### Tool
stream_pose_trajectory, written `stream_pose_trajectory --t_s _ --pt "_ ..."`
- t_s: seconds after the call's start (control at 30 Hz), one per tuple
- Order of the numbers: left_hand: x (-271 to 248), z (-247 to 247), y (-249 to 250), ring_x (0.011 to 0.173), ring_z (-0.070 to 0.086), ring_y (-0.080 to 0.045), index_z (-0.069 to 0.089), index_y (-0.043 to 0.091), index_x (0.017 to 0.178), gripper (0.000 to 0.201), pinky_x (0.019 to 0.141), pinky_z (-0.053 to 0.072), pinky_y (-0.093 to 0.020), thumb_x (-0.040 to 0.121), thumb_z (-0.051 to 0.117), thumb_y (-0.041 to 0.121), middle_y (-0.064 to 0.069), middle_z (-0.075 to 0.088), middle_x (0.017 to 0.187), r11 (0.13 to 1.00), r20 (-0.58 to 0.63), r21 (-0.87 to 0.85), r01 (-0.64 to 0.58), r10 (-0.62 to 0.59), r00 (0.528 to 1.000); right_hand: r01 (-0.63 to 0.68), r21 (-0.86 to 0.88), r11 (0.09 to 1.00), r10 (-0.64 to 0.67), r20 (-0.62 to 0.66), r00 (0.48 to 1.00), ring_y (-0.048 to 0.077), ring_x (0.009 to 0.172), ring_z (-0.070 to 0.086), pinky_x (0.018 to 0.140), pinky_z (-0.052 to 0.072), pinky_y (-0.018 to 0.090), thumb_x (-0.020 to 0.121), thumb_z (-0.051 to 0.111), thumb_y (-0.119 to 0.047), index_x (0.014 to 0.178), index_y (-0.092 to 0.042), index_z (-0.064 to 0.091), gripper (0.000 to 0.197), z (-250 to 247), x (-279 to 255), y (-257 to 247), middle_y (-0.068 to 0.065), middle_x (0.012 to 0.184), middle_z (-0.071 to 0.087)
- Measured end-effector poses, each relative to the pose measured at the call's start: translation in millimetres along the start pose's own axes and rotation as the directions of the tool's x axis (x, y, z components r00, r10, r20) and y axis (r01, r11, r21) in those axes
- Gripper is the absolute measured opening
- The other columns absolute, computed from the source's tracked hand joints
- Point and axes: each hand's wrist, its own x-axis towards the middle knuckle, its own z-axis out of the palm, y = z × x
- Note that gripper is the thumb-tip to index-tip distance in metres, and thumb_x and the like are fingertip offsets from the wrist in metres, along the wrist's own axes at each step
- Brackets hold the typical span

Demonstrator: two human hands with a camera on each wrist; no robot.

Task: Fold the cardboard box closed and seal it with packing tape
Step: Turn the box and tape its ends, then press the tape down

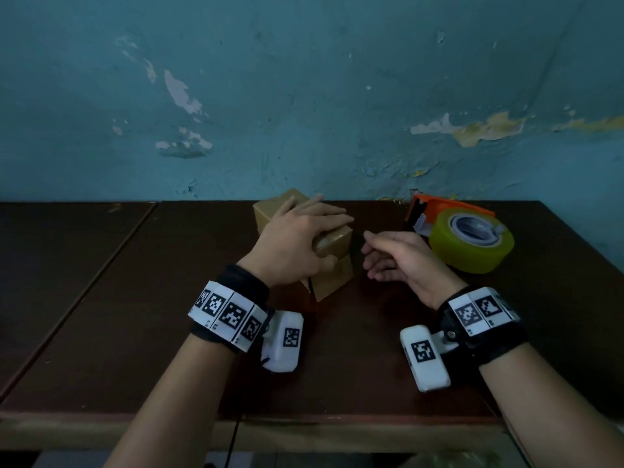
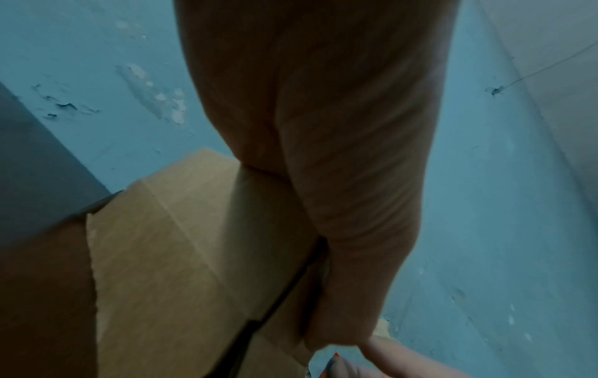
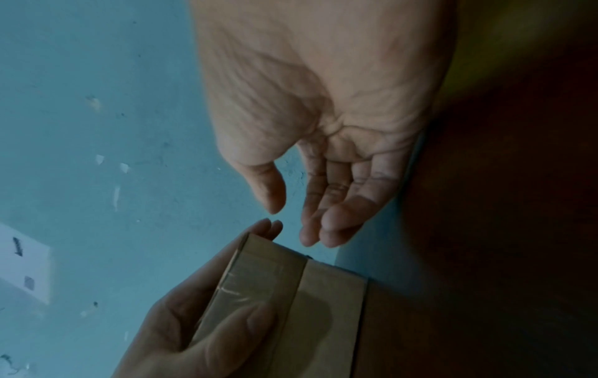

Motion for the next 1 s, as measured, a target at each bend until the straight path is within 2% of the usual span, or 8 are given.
stream_pose_trajectory --t_s 0.17,0.27,0.43,0.6,0.73,0.8,0.9,1.0 --pt "-3.3 -2.3 -0.6 0.156 0.016 -0.017 0.053 0.029 0.148 0.077 0.127 0.012 -0.044 0.076 0.080 0.032 0.002 0.033 0.164 0.998 -0.025 -0.056 -0.028 0.027 0.999 0.177 -0.283 0.943 -0.247 -0.234 0.940 0.014 0.064 0.068 0.059 0.054 0.024 0.097 0.067 -0.025 0.090 -0.012 0.071 0.016 -19.8 -5.6 -18.1 0.006 0.075 0.073" --pt "-8.0 -3.8 -1.8 0.141 0.021 -0.025 0.057 0.041 0.143 0.071 0.115 0.025 -0.043 0.076 0.081 0.042 -0.004 0.032 0.149 0.999 -0.084 -0.019 0.039 -0.041 0.996 0.202 -0.414 0.888 -0.396 -0.464 0.792 0.011 0.069 0.069 0.061 0.051 0.021 0.095 0.069 -0.020 0.094 -0.014 0.072 0.007 -44.5 -9.4 -31.7 0.003 0.082 0.073" --pt "-8.4 -4.9 3.2 0.129 0.034 -0.015 0.057 0.031 0.143 0.072 0.105 0.039 -0.037 0.076 0.083 0.038 0.006 0.043 0.138 0.997 -0.086 -0.082 -0.010 0.003 0.996 -0.091 -0.514 0.853 -0.389 -0.742 0.546 0.025 0.100 0.064 0.077 0.042 0.026 0.091 0.071 -0.021 0.115 -0.010 0.067 0.027 -92.9 -15.9 -37.2 0.010 0.113 0.070" --pt "-6.9 -0.9 9.9 0.131 0.044 -0.010 0.061 0.028 0.139 0.071 0.106 0.043 -0.034 0.073 0.087 0.028 0.011 0.048 0.142 0.960 -0.045 -0.262 -0.097 0.088 0.995 -0.373 -0.409 0.833 -0.116 -0.789 0.604 0.041 0.133 0.045 0.100 0.043 0.051 0.085 0.076 -0.037 0.137 -0.009 0.048 0.065 -118.8 -6.5 -20.3 0.023 0.146 0.045" --pt "-5.6 0.3 11.4 0.132 0.046 -0.009 0.059 0.029 0.140 0.073 0.107 0.046 -0.039 0.073 0.089 0.028 0.013 0.049 0.144 0.937 -0.038 -0.331 -0.108 0.102 0.994 -0.353 -0.289 0.890 0.040 -0.722 0.690 0.039 0.120 0.059 0.098 0.050 0.047 0.069 0.081 -0.039 0.134 -0.003 0.054 0.079 -120.5 2.3 -7.5 0.023 0.134 0.059" --pt "-6.4 1.5 14.2 0.133 0.048 -0.008 0.051 0.028 0.147 0.085 0.109 0.045 -0.039 0.072 0.091 0.026 0.011 0.052 0.144 0.912 -0.035 -0.395 -0.115 0.110 0.993 -0.317 -0.243 0.917 0.053 -0.712 0.700 0.034 0.104 0.067 0.093 0.055 0.048 0.063 0.079 -0.034 0.118 -0.005 0.064 0.065 -127.5 10.9 4.8 0.020 0.117 0.069" --pt "-8.3 0.7 17.8 0.136 0.048 -0.004 0.039 0.024 0.155 0.094 0.114 0.043 -0.036 0.075 0.090 0.025 0.012 0.054 0.145 0.838 -0.045 -0.539 -0.087 0.075 0.996 -0.235 -0.145 0.961 0.066 -0.707 0.704 0.028 0.099 0.067 0.090 0.054 0.040 0.083 0.074 -0.008 0.101 -0.008 0.068 0.019 -117.8 6.9 2.8 0.017 0.108 0.070" --pt "-8.9 -2.5 18.6 0.137 0.049 -0.004 0.039 0.021 0.153 0.084 0.116 0.041 -0.034 0.082 0.083 0.033 0.010 0.055 0.147 0.760 -0.113 -0.647 -0.060 -0.018 0.993 -0.162 -0.052 0.985 0.074 -0.726 0.684 0.027 0.106 0.064 0.090 0.053 0.038 0.089 0.065 0.004 0.118 -0.008 0.065 0.032 -111.6 8.4 6.4 0.016 0.119 0.066"
